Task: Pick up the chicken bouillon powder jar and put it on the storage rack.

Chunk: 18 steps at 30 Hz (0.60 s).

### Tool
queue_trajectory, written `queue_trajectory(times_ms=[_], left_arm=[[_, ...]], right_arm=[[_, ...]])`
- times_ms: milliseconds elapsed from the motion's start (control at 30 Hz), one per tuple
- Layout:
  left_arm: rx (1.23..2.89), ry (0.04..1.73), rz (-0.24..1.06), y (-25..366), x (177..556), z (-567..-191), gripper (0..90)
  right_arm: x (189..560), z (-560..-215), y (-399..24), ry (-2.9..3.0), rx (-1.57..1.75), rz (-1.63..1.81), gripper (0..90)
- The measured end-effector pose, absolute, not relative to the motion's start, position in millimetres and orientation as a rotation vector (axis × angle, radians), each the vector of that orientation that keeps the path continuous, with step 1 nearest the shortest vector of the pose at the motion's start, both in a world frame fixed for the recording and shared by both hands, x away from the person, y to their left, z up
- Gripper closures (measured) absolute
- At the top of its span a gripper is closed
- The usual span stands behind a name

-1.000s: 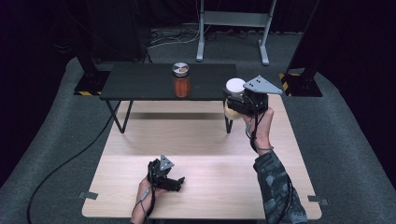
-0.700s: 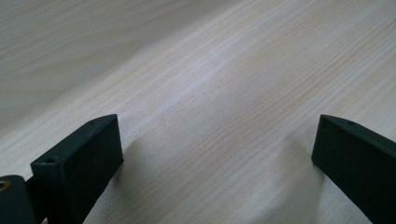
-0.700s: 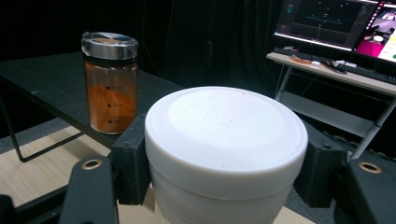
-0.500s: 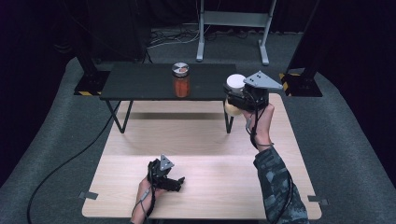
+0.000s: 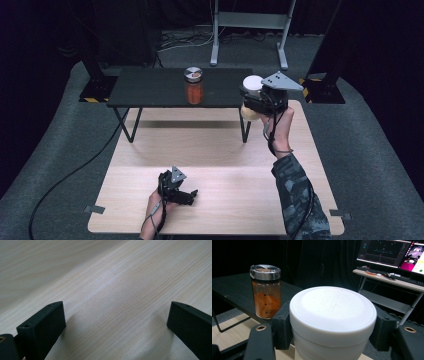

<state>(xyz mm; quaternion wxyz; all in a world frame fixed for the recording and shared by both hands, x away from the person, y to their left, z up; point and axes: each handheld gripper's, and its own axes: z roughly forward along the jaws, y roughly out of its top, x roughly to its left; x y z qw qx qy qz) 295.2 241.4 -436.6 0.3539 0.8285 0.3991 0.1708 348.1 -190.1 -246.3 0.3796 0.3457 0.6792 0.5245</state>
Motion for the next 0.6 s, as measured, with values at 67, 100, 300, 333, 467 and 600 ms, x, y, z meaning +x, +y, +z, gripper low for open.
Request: queue_trajectory(times_ms=[67, 100, 300, 333, 467, 600], left_arm=[[2.143, 1.031, 0.443, 241.4, 295.1, -436.5, 1.4], [2.144, 1.03, 0.443, 241.4, 295.2, -436.4, 1.4], [2.145, 1.028, 0.441, 241.6, 295.4, -436.4, 1.4], [2.144, 1.028, 0.442, 241.5, 295.3, -436.5, 1.4], [2.144, 1.028, 0.44, 241.8, 295.6, -436.5, 1.4], [2.145, 1.03, 0.439, 241.7, 295.6, -436.3, 1.4]], right_arm=[[348.7, -245.5, -190.4, 1.735, 0.888, 1.344, 32.2], [349.3, -245.1, -190.5, 1.736, 0.889, 1.344, 32.2], [351.7, -244.0, -191.9, 1.733, 0.902, 1.356, 32.2], [351.8, -243.7, -191.9, 1.733, 0.902, 1.357, 32.2], [352.0, -241.8, -192.6, 1.727, 0.903, 1.36, 32.2], [353.5, -240.1, -193.6, 1.715, 0.912, 1.368, 32.2]])
